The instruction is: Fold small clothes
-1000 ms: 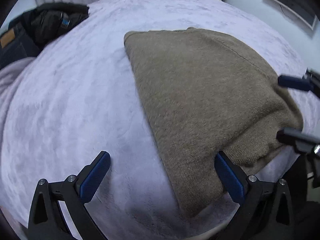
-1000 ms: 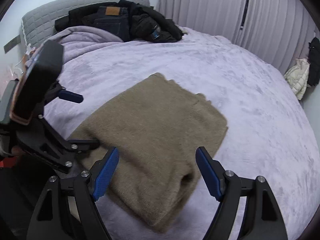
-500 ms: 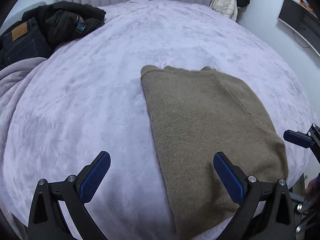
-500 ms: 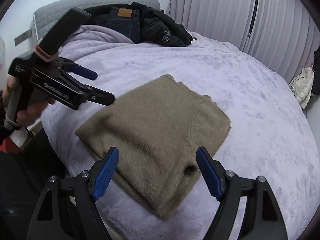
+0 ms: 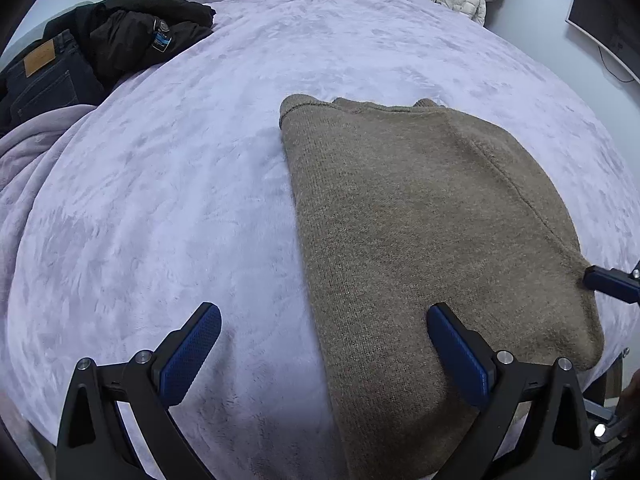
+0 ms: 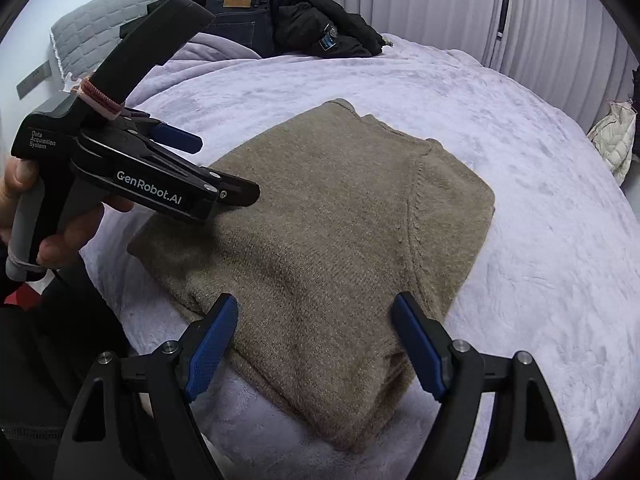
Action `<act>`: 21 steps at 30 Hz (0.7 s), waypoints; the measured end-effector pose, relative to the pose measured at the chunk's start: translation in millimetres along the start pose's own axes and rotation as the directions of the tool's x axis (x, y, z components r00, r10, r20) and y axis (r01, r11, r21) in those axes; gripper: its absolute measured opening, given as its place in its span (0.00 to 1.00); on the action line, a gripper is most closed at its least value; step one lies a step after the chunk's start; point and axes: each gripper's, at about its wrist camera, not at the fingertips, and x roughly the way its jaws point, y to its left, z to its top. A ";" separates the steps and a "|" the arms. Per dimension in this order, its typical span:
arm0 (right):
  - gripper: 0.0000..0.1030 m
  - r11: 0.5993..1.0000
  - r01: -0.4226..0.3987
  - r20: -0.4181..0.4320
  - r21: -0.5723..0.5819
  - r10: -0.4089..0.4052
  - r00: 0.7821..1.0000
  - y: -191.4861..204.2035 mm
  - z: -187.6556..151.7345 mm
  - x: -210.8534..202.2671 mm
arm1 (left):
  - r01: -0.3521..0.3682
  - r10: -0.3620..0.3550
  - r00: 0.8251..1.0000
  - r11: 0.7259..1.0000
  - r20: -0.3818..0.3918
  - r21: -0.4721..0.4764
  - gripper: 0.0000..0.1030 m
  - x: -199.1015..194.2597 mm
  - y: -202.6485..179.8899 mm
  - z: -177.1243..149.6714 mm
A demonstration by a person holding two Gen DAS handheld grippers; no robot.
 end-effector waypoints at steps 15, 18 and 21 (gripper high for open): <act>0.90 0.978 0.051 -0.103 0.202 -0.030 0.994 -86.4 66.9 75.9 | -0.082 0.083 0.996 0.996 -0.036 0.022 1.00 37.1 -5.7 55.5; 0.90 0.967 0.095 -0.114 0.236 -0.069 0.991 -88.1 72.9 74.9 | -0.103 0.104 0.995 0.994 -0.013 0.022 1.00 32.1 -12.4 71.3; 0.90 0.969 0.141 -0.093 0.203 -0.124 0.988 -78.5 78.2 63.1 | -0.089 0.089 0.996 0.996 0.000 0.005 1.00 29.0 -15.0 81.8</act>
